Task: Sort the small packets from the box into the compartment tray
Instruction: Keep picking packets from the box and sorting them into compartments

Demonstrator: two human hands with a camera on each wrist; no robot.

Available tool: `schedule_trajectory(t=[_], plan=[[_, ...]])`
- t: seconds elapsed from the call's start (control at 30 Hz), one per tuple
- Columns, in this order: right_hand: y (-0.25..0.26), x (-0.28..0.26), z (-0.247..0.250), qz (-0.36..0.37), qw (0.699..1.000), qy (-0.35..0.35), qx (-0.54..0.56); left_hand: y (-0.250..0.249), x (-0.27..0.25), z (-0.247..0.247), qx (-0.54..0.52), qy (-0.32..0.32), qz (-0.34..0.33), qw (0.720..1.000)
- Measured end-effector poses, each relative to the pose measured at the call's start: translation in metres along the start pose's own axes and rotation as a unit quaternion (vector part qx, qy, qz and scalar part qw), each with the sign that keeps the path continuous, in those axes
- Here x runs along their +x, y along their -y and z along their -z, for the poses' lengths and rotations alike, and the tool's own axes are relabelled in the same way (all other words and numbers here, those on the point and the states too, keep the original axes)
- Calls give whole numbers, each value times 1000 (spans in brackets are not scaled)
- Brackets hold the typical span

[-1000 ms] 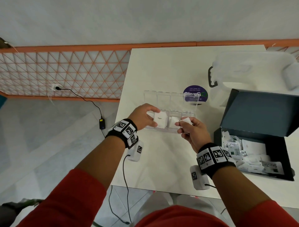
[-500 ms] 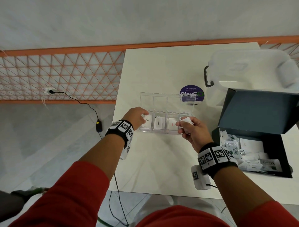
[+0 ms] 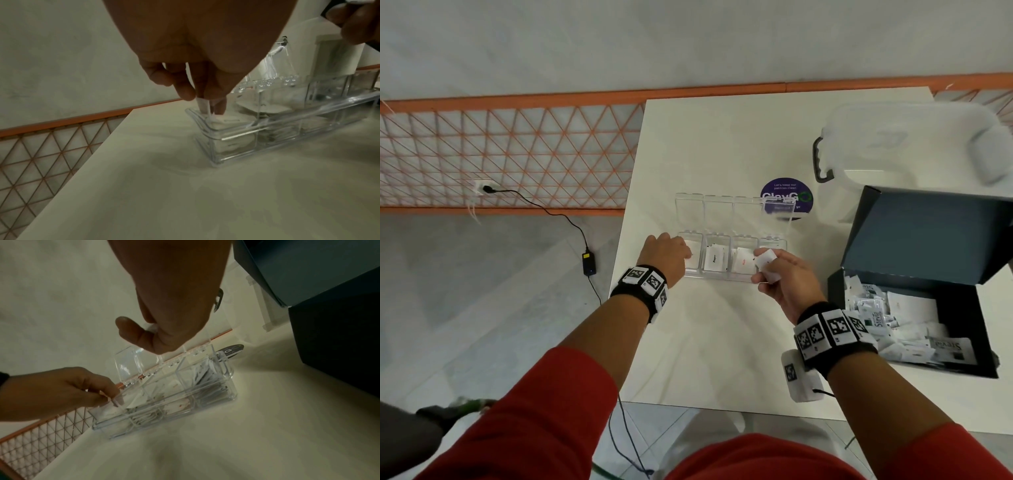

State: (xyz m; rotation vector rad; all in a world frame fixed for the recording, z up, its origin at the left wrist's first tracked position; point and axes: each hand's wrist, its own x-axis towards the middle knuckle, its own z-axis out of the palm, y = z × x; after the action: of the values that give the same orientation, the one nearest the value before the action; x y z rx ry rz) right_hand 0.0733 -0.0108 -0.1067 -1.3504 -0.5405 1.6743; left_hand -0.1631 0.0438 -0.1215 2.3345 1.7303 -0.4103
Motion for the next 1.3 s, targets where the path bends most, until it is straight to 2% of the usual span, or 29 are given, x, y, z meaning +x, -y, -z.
schedule_trajectory(t=[0.07, 0.13, 0.17, 0.23, 0.3, 0.33, 0.4, 0.47, 0.6, 0.77, 0.87, 0.93, 1.0, 1.1, 1.3], plan=[[-1, 0, -2, 6, 1000, -2, -28, -2, -2, 2, -12, -19, 2, 1000], [-1, 0, -4, 14, 998, 10, -53, -4, -6, 7, -85, -85, 8, 993], [-2, 1, -6, 18, 998, 15, -62, -8, -9, 11, -149, -122, 7, 981], [-3, 2, -11, 24, 997, 19, -66, -20, -16, 18, -311, -161, -5, 937], [-5, 2, -16, 31, 997, 33, -61, -37, -21, 27, -443, -137, -10, 886], [-5, 2, -18, 32, 997, 44, -56, -44, -22, 30, -480, -116, -8, 870], [-5, 1, -21, 31, 997, 58, -45, -52, -22, 31, -500, -89, -8, 862], [-5, 1, -22, 28, 997, 57, -38, -50, -21, 32, -510, -94, 4, 855], [-4, -2, -22, 29, 998, 36, -37, -40, -21, 35, -558, -95, 15, 824], [-1, -2, -20, 41, 999, -3, -17, -36, -23, 38, -550, -40, -10, 834], [-2, -2, -21, 21, 998, 21, -47, -38, -21, 39, -570, -72, 25, 818], [-4, -4, -22, 1, 996, 51, -77, -38, -17, 38, -564, -94, 39, 820], [-6, -5, -21, -10, 991, 68, -116, -35, -12, 38, -527, -111, 36, 842], [-7, -7, -12, -16, 988, 55, -146, -29, -3, 37, -453, -122, 35, 882], [7, -10, 28, -8, 990, 2, -138, -32, 19, 33, -325, -69, 25, 943]])
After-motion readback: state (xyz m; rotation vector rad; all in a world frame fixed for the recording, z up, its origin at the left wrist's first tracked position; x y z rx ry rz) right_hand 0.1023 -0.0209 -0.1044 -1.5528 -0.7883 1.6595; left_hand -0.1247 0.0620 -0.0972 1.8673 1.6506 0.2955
